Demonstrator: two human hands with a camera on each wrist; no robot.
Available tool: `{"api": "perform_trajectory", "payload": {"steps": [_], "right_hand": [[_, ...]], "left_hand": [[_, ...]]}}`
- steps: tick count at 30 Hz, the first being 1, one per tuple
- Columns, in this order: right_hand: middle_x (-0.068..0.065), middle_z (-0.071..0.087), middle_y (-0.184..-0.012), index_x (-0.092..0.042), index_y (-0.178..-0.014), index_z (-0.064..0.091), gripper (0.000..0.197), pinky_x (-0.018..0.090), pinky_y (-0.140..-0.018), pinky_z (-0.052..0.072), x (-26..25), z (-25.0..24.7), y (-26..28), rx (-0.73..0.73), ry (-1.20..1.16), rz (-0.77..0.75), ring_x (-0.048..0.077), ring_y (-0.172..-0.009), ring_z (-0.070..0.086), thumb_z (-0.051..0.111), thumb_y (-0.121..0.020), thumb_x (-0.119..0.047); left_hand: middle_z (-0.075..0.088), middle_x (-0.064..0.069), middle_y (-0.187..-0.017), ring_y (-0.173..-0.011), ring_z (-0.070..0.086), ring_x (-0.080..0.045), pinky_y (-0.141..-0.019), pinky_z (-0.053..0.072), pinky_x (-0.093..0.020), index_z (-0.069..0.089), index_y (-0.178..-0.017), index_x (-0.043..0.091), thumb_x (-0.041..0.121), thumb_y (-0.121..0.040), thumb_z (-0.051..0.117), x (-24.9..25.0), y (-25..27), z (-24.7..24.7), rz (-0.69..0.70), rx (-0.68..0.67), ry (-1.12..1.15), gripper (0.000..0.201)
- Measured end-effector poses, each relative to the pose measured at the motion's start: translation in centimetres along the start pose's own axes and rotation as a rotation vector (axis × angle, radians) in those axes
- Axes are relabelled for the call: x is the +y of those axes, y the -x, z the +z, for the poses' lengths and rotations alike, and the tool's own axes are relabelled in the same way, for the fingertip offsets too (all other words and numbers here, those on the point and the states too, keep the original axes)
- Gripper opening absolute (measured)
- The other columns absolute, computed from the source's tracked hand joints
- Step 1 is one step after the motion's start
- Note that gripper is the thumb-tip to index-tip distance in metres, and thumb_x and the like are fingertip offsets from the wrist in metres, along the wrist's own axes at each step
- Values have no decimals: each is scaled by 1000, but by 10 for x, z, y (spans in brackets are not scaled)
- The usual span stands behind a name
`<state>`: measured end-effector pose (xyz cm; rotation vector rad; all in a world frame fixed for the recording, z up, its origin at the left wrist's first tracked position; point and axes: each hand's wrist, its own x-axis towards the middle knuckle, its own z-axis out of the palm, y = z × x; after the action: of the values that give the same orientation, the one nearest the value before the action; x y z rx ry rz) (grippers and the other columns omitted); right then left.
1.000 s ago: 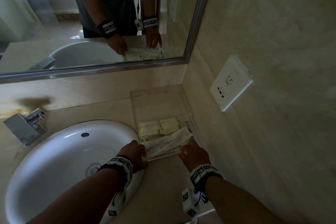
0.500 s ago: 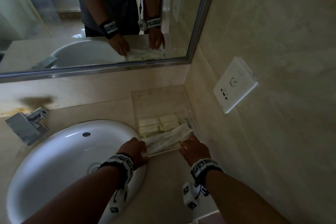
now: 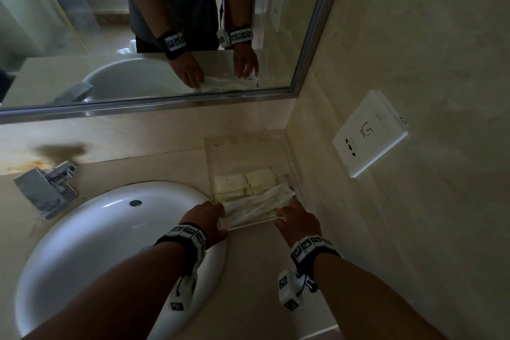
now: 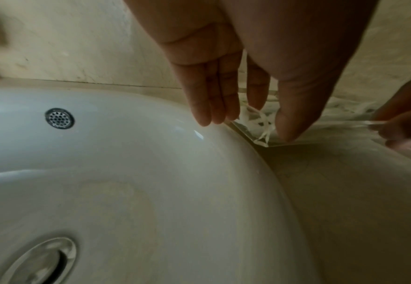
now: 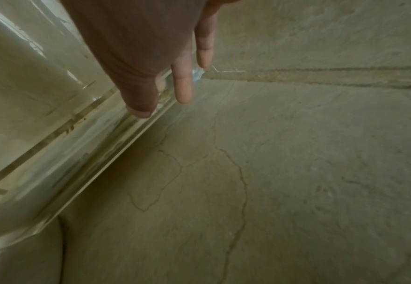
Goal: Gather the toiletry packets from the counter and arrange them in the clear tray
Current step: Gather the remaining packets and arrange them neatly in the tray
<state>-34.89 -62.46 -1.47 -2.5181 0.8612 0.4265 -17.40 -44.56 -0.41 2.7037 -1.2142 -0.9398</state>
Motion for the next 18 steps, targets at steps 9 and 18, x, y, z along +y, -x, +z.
{"api": "perform_trajectory", "payload": {"steps": [9, 18], "right_hand": [[2, 52, -136, -29, -126, 60, 31, 40, -90, 47, -4, -2, -12, 93, 39, 87, 28, -116, 57, 51, -97, -37], [3, 52, -130, -15, -135, 46, 35, 25, -86, 45, -5, -4, -22, -19, -226, -19, 24, -125, 51, 45, -101, -15]], "left_hand": [[16, 0, -152, -138, 23, -27, -101, 47, -41, 26, -143, 33, 56, -68, 73, -3, -5, -6, 31, 162, -60, 91], [3, 0, -163, -150, 6, -23, -117, 29, -40, 10, -154, 20, 52, -76, 72, -5, -19, -12, 35, 100, -78, 105]]}}
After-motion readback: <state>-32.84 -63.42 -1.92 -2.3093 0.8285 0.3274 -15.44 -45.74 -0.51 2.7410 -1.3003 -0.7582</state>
